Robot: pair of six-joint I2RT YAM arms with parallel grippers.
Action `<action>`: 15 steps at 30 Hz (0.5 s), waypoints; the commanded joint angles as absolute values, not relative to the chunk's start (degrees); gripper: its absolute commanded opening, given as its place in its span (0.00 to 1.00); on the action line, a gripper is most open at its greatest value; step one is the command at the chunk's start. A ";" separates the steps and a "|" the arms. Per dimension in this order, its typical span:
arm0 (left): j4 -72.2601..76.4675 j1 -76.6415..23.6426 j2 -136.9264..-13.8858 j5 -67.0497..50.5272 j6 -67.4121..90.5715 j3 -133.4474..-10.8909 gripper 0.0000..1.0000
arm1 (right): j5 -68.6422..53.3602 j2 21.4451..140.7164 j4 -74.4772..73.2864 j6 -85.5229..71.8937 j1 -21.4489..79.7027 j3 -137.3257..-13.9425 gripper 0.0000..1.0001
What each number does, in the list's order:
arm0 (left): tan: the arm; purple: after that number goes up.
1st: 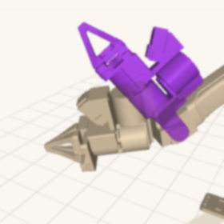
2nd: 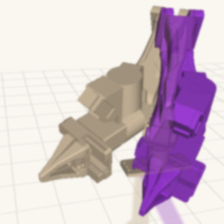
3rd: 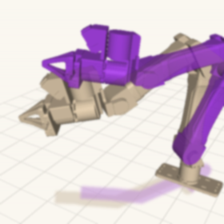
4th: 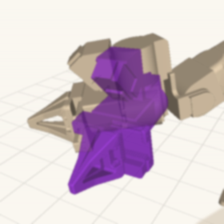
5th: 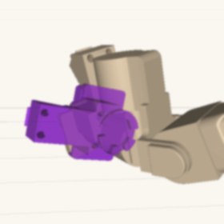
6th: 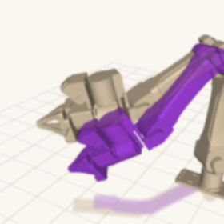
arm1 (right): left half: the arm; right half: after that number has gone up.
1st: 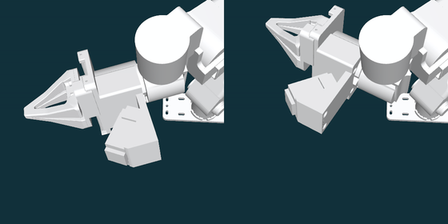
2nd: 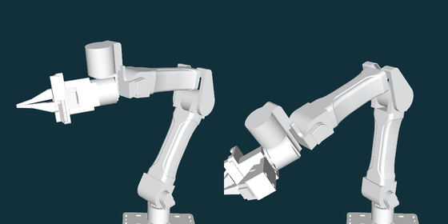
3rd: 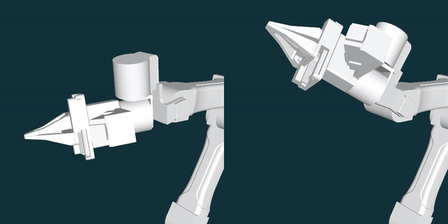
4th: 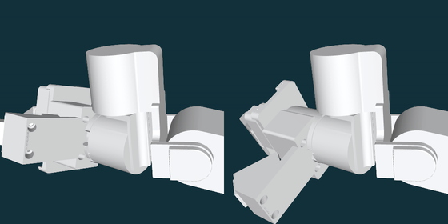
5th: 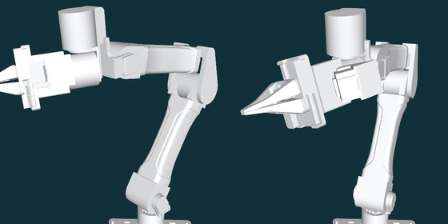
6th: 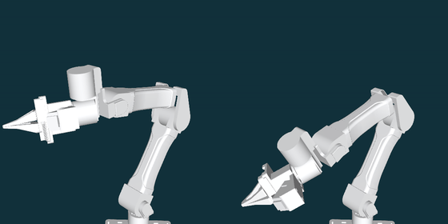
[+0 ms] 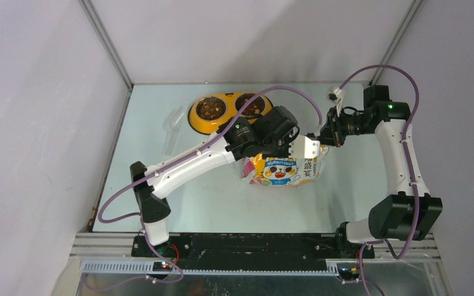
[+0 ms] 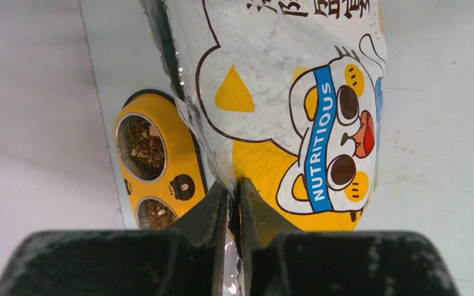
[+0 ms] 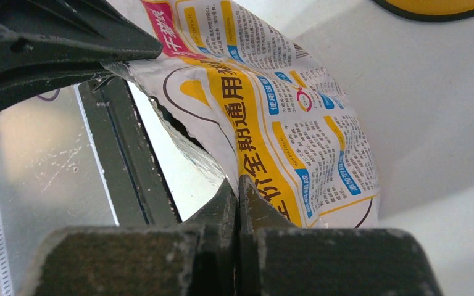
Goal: Serve the pet food
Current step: Close the pet food bag at the center of the board.
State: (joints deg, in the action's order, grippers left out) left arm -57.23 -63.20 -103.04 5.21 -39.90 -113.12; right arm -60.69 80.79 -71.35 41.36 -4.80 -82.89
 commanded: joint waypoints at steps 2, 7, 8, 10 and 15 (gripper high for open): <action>-55.56 -64.71 -103.51 8.04 -41.68 -112.39 0.07 | -68.76 81.56 -71.25 41.77 -5.81 -87.99 0.00; -56.17 -64.86 -103.42 8.55 -42.12 -111.81 0.00 | -67.41 81.45 -72.52 43.33 -6.15 -88.74 0.00; -56.76 -64.82 -103.30 8.07 -42.15 -111.71 0.00 | -67.10 81.21 -72.69 43.73 -6.15 -88.80 0.00; -58.17 -64.37 -102.95 5.95 -42.24 -111.72 0.00 | -66.47 80.61 -73.89 46.20 -6.15 -88.81 0.00; -63.22 -60.75 -103.28 -3.86 -39.05 -116.11 0.00 | -63.85 76.74 -74.41 54.46 -5.50 -86.33 0.00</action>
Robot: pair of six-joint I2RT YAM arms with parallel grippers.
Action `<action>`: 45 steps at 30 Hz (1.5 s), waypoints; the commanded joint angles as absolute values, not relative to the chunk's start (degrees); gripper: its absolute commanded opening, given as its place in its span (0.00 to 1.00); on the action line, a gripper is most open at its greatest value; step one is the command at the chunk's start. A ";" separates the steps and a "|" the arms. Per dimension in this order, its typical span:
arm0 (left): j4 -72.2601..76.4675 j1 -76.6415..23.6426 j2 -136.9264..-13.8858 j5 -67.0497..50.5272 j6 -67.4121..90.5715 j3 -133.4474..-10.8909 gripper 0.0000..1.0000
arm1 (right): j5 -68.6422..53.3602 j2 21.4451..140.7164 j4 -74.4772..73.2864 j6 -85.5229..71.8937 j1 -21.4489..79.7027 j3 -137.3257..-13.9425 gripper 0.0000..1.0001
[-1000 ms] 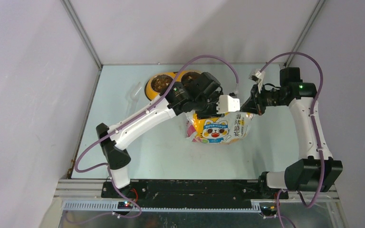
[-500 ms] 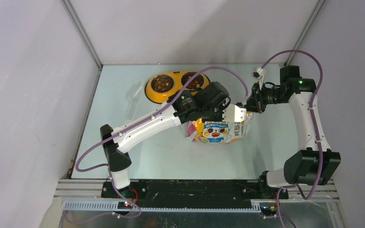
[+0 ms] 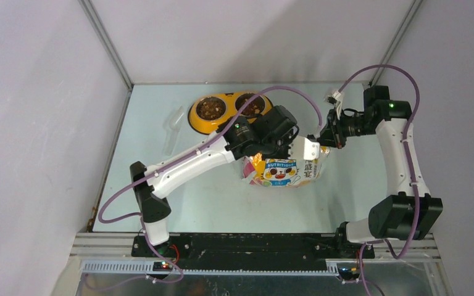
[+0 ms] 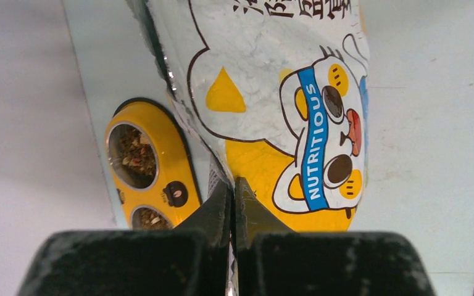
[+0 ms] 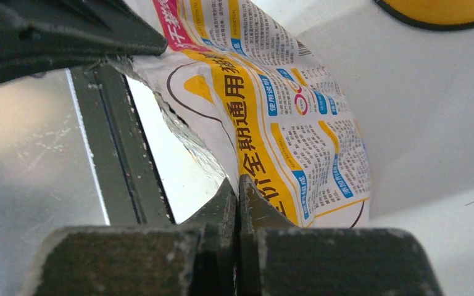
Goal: Serve the pet food
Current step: Close the pet food bag at the center of the board.
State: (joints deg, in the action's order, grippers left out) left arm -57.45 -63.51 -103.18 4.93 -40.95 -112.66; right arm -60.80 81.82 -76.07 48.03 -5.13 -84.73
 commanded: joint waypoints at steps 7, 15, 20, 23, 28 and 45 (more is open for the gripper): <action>-64.82 -55.02 -103.08 -13.98 -34.28 -117.60 0.00 | -59.78 66.53 -65.34 58.60 -0.42 -76.55 0.27; -63.40 -53.61 -102.38 -15.46 -32.36 -116.83 0.00 | -59.74 61.80 -61.38 62.47 4.92 -71.85 0.44; -63.59 -53.53 -102.33 -16.30 -32.45 -116.49 0.00 | -56.99 56.66 -52.07 62.83 7.24 -63.54 0.50; -63.43 -53.53 -102.14 -16.31 -32.45 -115.73 0.02 | -55.42 54.13 -47.90 65.45 8.06 -60.40 0.50; -62.39 -53.53 -101.44 -16.00 -32.33 -114.38 0.34 | -52.39 51.68 -45.67 68.55 9.50 -57.14 0.50; -60.43 -52.71 -95.67 -15.79 -32.74 -106.36 0.67 | -44.44 48.79 -48.41 74.37 16.46 -56.87 0.29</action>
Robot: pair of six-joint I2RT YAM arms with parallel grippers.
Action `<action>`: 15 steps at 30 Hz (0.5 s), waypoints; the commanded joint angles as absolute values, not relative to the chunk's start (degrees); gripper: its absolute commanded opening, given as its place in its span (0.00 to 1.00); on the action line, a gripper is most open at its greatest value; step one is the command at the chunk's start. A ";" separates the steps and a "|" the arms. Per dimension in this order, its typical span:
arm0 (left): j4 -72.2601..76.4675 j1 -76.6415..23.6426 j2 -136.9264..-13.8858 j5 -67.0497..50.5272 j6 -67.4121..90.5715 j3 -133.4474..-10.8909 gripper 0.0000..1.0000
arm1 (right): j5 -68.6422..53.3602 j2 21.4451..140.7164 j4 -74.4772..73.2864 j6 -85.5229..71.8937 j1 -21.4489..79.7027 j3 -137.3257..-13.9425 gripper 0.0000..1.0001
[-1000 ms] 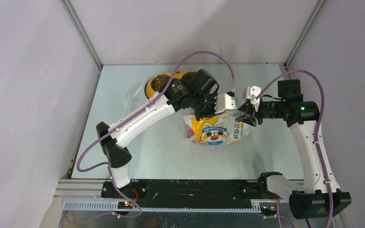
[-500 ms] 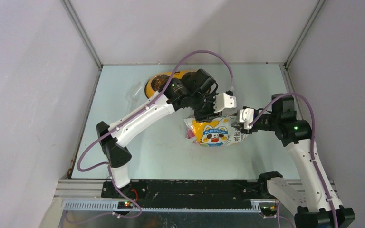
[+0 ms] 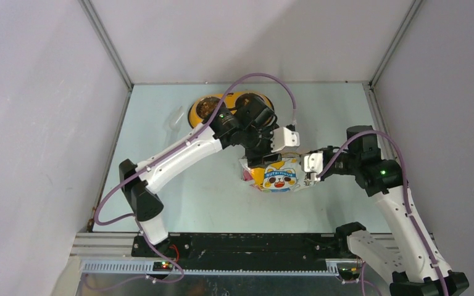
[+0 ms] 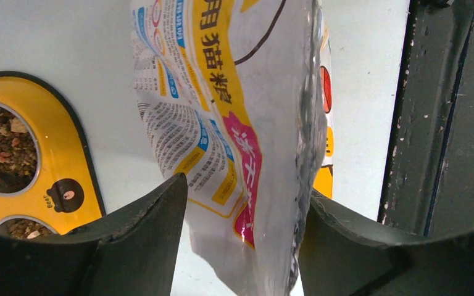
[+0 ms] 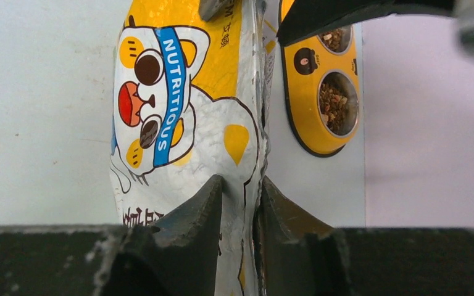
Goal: Serve the pet food
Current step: Close the pet food bag at the center of the board.
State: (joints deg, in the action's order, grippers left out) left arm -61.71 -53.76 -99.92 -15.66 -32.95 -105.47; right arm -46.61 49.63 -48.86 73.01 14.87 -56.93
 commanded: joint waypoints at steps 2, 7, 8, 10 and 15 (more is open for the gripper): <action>-60.64 -52.13 -95.63 -16.46 -32.37 -106.79 0.67 | -43.22 48.78 -47.77 74.10 17.09 -56.73 0.28; -60.98 -51.24 -95.46 -17.92 -32.12 -106.79 0.70 | -37.40 48.45 -44.82 74.25 19.67 -53.72 0.33; -61.03 -51.20 -95.41 -17.97 -32.20 -106.74 0.70 | -36.20 48.35 -43.97 74.24 19.98 -53.31 0.34; -61.26 -51.16 -95.27 -18.01 -32.50 -106.27 0.70 | -35.18 48.11 -43.19 74.12 20.55 -52.66 0.35; -62.57 -50.80 -94.08 -18.03 -33.31 -105.29 0.70 | -33.76 47.77 -41.63 72.84 21.14 -52.56 0.29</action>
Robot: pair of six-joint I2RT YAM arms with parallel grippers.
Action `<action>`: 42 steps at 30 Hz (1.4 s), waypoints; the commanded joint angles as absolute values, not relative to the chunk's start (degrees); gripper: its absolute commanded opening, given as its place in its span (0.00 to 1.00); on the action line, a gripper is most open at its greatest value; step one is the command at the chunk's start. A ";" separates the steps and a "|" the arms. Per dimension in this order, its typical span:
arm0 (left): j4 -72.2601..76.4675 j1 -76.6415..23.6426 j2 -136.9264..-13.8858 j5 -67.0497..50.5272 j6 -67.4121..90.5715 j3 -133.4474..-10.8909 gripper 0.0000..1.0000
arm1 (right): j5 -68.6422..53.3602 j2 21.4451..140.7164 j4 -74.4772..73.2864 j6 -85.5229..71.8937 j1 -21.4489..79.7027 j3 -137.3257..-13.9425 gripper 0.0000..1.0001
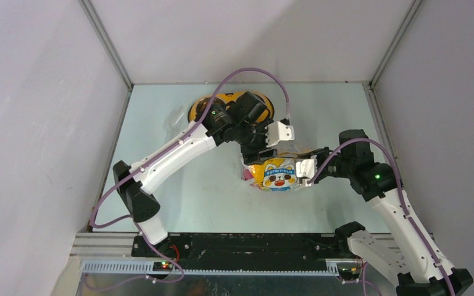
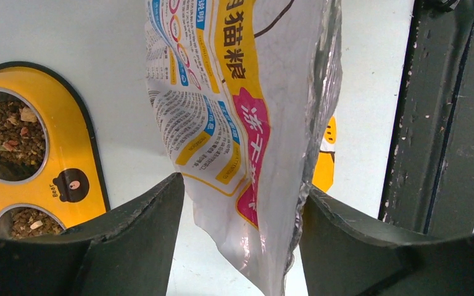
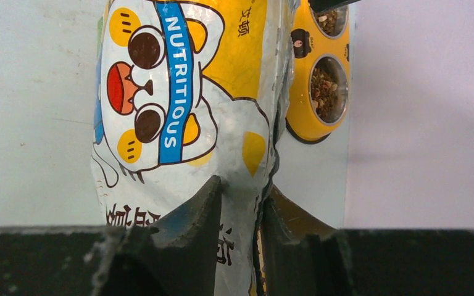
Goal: Serve the pet food
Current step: Close the pet food bag at the center of the board.
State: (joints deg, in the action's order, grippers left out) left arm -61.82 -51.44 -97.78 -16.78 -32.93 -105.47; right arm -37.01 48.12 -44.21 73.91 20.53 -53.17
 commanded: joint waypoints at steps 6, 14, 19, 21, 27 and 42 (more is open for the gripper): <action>-64.53 -50.38 -92.15 -18.51 -34.66 -102.85 0.70 | -31.29 48.05 -39.39 70.49 21.44 -52.94 0.02; -64.22 -50.36 -88.51 -16.69 -35.53 -99.07 0.62 | -31.67 49.80 -40.37 65.79 21.64 -56.59 0.00; -62.09 -50.32 -86.88 -15.46 -35.65 -96.44 0.37 | -38.55 53.51 -42.94 61.76 18.28 -61.51 0.00; -61.20 -50.23 -86.56 -15.31 -35.73 -95.52 0.27 | -42.84 55.69 -45.21 59.93 15.95 -63.74 0.00; -59.99 -50.10 -86.35 -16.42 -36.34 -95.17 0.01 | -52.87 63.39 -53.57 57.62 10.00 -69.68 0.00; -60.90 -50.04 -86.72 -19.83 -35.79 -96.53 0.00 | -53.32 62.95 -51.25 56.92 15.07 -68.60 0.41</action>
